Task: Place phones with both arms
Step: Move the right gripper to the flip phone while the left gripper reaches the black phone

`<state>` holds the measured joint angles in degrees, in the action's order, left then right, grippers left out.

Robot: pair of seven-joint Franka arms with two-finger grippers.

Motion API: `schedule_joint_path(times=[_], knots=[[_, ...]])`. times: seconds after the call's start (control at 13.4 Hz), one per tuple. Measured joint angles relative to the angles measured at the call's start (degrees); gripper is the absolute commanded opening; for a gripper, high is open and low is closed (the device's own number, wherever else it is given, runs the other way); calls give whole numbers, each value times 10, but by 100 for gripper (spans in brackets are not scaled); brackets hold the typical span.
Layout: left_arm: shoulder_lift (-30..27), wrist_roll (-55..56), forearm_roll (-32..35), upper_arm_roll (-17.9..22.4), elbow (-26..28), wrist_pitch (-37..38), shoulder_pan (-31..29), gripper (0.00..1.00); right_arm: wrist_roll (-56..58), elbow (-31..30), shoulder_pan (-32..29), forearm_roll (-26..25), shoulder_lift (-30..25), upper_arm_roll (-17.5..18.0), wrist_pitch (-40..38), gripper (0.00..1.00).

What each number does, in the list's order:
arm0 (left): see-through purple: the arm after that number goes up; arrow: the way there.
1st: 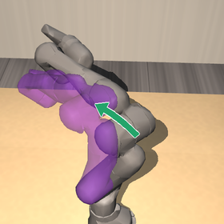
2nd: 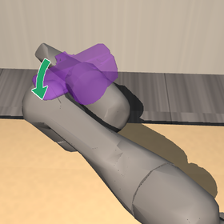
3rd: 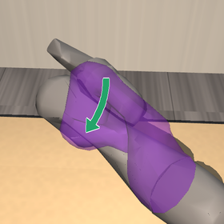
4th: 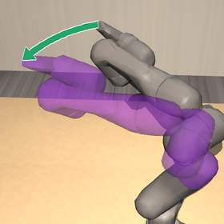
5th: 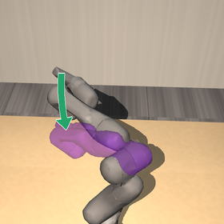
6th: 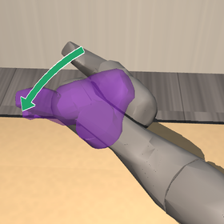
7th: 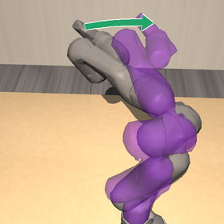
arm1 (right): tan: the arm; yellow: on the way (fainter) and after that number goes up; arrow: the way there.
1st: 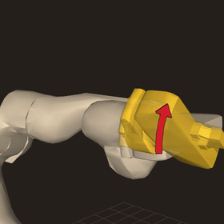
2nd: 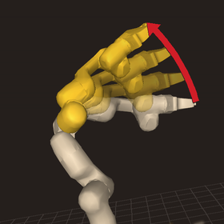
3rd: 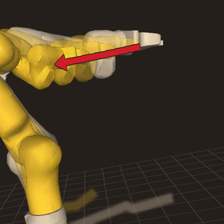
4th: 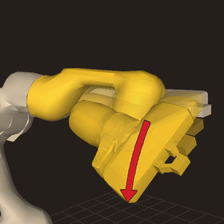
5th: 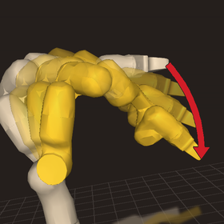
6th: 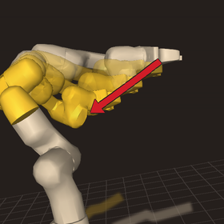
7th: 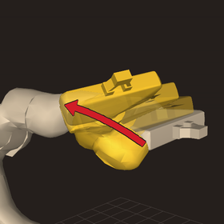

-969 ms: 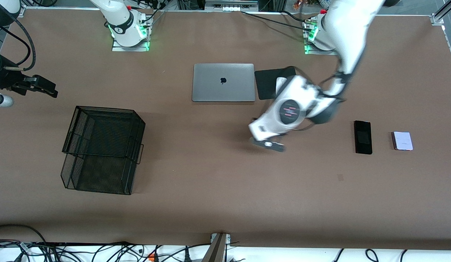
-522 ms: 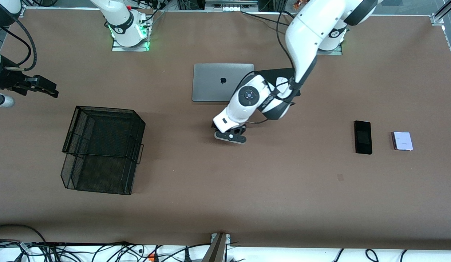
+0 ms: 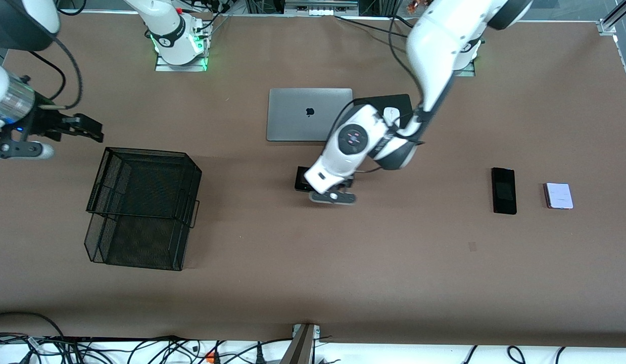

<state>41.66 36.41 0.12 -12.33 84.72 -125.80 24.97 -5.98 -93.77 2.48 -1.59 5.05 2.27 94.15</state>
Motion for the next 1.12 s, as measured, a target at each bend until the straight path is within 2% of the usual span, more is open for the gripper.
schedule_joint_path(times=[0.22,0.45,0.67,0.82,0.97,1.12], knots=[[-51,-11,46,11,0,169,-104,100,-123,0,84,10,22,3,34,100],[-58,-146,101,12,2,212,-214,100,-305,9,204,17,73,6,90,100],[-58,-270,116,15,12,214,-291,100,-489,101,322,17,180,7,122,100],[-55,-321,136,17,29,206,-340,100,-576,171,378,17,262,7,159,100],[-49,-340,146,18,67,139,-385,100,-607,200,408,17,318,5,193,100],[-46,-347,147,17,129,36,-408,100,-611,204,417,16,354,4,208,100]])
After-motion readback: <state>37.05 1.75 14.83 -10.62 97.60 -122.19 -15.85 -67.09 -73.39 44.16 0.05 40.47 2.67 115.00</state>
